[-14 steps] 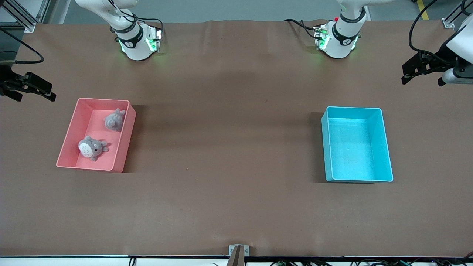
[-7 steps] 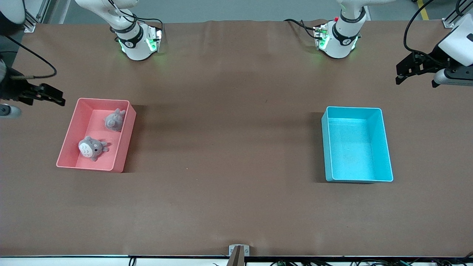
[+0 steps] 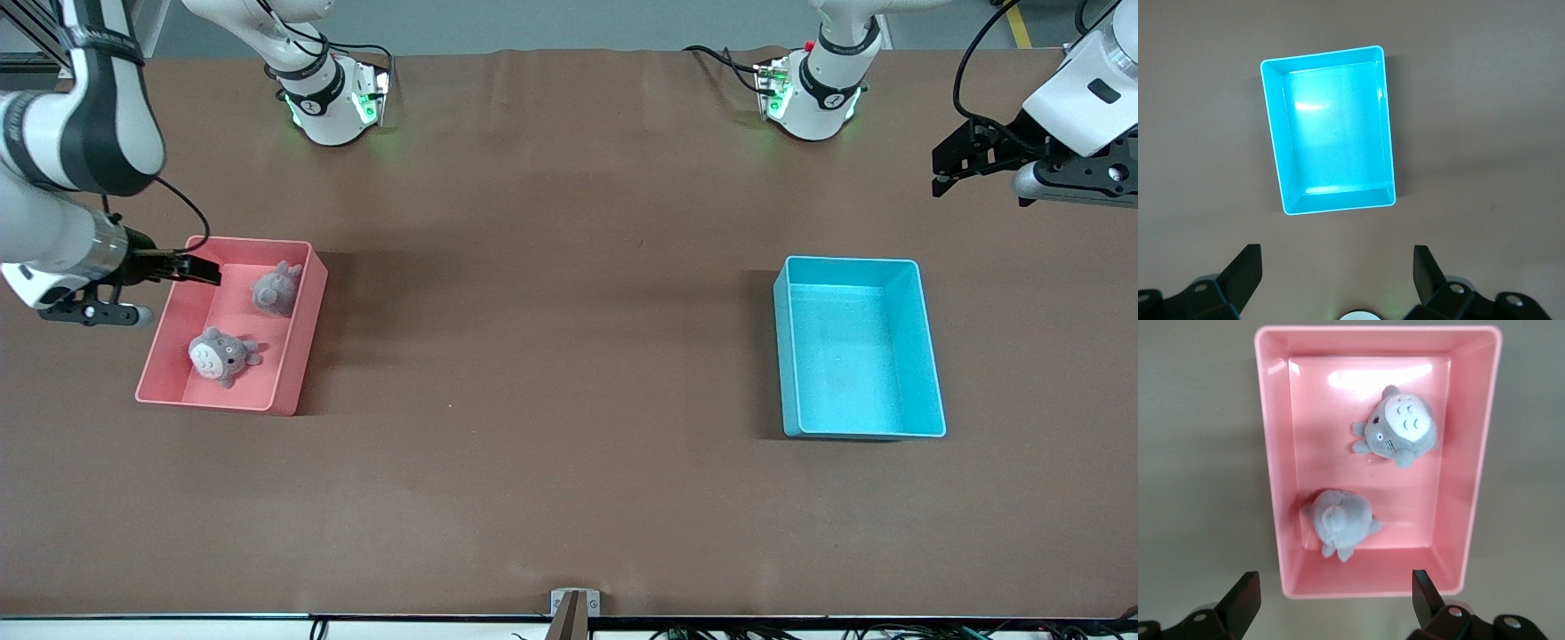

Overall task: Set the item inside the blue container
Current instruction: 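Lower the right gripper and grasp the round grey plush, then lift the plush with the right gripper while the left gripper rises, then pass the plush from the right gripper to the left gripper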

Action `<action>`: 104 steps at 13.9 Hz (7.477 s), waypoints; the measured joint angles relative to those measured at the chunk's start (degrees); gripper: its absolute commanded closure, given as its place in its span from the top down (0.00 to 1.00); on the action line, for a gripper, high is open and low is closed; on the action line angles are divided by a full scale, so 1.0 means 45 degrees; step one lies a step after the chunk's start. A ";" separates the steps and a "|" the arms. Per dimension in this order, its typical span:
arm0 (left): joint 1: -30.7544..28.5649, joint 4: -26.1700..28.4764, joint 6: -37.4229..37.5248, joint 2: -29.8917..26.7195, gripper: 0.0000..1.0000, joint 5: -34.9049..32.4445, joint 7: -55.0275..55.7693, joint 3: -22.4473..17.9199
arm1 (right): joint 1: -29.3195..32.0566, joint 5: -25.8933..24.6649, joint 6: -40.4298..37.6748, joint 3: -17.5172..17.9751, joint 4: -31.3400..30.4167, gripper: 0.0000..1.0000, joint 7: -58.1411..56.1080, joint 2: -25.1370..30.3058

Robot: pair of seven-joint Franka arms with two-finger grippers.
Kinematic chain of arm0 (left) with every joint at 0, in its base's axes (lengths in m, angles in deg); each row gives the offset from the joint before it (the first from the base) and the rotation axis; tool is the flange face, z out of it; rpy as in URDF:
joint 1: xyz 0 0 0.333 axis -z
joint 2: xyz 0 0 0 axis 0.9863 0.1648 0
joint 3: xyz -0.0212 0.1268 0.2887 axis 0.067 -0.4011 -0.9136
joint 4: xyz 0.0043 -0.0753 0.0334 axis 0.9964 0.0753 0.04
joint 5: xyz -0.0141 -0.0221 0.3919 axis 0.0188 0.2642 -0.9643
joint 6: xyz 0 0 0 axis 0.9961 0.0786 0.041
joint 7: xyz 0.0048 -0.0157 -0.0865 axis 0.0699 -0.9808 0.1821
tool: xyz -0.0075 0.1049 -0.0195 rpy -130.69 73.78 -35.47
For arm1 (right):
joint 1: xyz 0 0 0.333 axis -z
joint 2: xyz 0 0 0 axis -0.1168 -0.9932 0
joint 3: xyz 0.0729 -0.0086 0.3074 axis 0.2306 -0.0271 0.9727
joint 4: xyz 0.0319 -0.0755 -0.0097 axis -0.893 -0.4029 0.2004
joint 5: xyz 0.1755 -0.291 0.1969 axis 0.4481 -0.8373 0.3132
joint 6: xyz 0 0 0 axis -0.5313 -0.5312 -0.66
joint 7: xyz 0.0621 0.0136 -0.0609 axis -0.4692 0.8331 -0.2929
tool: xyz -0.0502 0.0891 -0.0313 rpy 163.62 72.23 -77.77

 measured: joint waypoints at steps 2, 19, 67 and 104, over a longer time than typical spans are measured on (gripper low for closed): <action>-0.0006 0.0000 0.0001 0.0034 1.00 0.0000 0.0000 -0.0009 | 0.0001 0.0000 0.1345 0.0001 -0.0957 1.00 -0.0001 -0.0009; -0.0081 -0.0195 0.0179 0.0269 1.00 -0.0027 0.0000 -0.0035 | 0.0440 0.0020 0.4031 0.0000 -0.2403 1.00 -0.0702 -0.2678; 0.0730 0.0209 -0.4704 0.4209 1.00 -0.0199 0.0008 0.0054 | -0.9195 0.2447 0.2768 0.0444 0.6337 0.05 0.9325 -0.6184; 0.5328 0.0131 -0.8649 0.9307 0.99 0.0033 1.3081 0.0145 | -0.8309 0.1119 -0.3791 -0.0302 0.8217 1.00 0.6523 -0.3814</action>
